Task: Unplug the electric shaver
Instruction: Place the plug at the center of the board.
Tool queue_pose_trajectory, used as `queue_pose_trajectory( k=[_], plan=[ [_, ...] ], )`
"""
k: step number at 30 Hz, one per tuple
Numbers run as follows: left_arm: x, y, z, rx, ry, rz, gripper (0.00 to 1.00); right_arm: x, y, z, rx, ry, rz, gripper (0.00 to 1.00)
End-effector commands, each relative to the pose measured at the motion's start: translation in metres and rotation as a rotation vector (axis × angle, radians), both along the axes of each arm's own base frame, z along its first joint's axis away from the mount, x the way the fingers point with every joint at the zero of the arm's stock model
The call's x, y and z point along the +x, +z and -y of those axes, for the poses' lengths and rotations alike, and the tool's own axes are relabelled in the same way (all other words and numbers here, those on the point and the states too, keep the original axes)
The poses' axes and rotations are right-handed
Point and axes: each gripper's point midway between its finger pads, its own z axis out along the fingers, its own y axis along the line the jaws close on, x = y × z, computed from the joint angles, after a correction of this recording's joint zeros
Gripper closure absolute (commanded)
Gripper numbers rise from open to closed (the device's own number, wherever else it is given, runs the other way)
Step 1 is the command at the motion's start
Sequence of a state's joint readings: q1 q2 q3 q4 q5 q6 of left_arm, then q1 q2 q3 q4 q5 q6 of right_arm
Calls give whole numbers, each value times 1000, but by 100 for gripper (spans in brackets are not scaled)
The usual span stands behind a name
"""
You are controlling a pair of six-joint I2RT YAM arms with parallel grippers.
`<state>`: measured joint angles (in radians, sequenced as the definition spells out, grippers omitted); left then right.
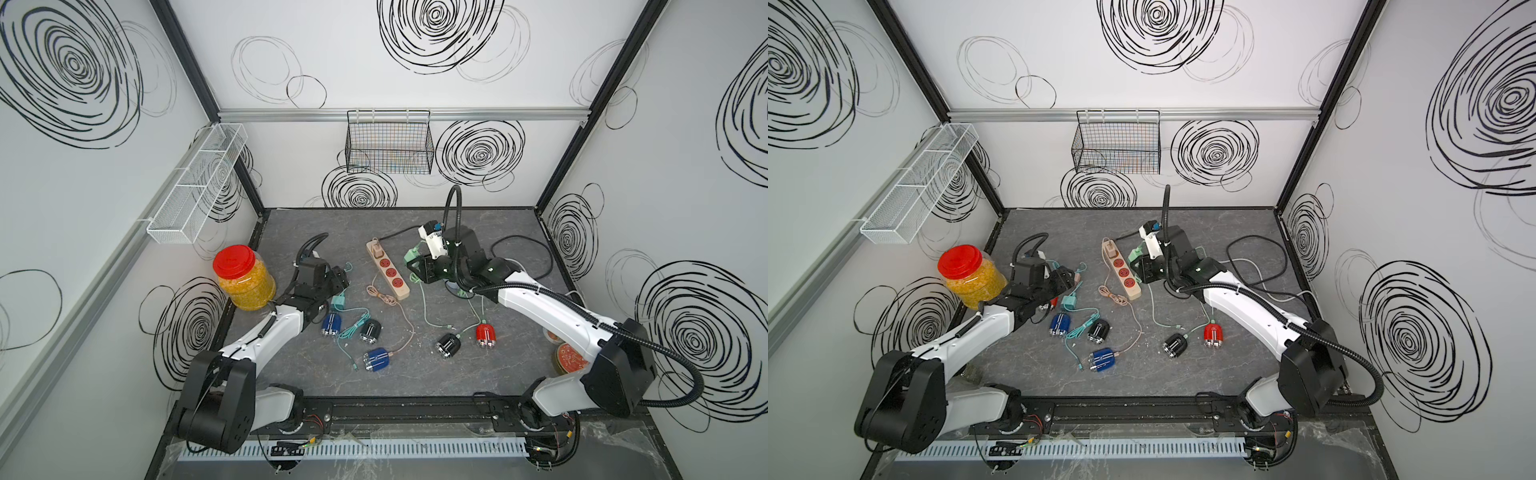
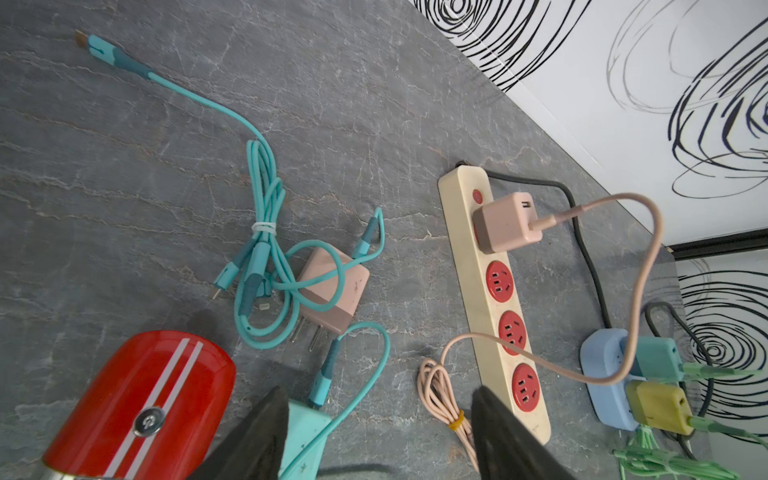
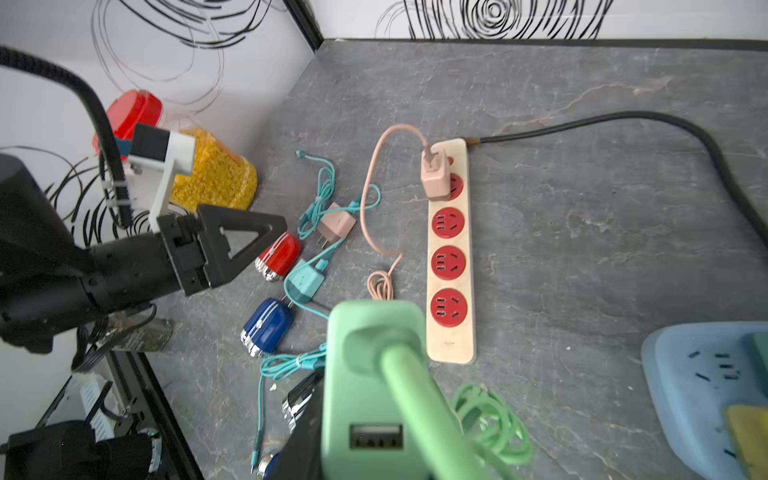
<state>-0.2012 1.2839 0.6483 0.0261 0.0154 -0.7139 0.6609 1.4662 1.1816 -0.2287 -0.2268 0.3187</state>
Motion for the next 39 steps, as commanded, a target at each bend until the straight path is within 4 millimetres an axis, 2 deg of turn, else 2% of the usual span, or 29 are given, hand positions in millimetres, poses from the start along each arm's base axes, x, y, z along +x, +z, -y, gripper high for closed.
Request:
queue_pose_trajectory(
  k=[1,9,12,15,19,22,25,31,34,39],
  plan=[
    [13,15,5,-2,0,60,27,29,6,-7,68,-5,12,91],
    [14,10,9,-3,-8,54,27,93,-25,-25,108,-11,-90,91],
    [13,8,9,-4,-9,51,27,119,-45,-29,87,-34,-137,92],
    [12,7,10,-9,-9,50,27,133,-74,-25,30,-60,-224,92],
    [10,6,10,-8,-11,51,27,130,-116,-13,-1,-100,-284,93],
    [9,4,10,-7,-13,46,27,130,-139,1,-2,-133,-332,92],
    [10,3,12,-11,-18,46,27,132,-149,11,4,-152,-351,92],
    [12,0,18,-11,-28,42,27,136,-154,21,-8,-189,-352,91],
    [13,0,20,-10,-32,39,27,130,-162,16,-8,-174,-381,91],
    [17,1,21,3,-39,35,26,121,-185,9,-42,-168,-419,84]
  ],
)
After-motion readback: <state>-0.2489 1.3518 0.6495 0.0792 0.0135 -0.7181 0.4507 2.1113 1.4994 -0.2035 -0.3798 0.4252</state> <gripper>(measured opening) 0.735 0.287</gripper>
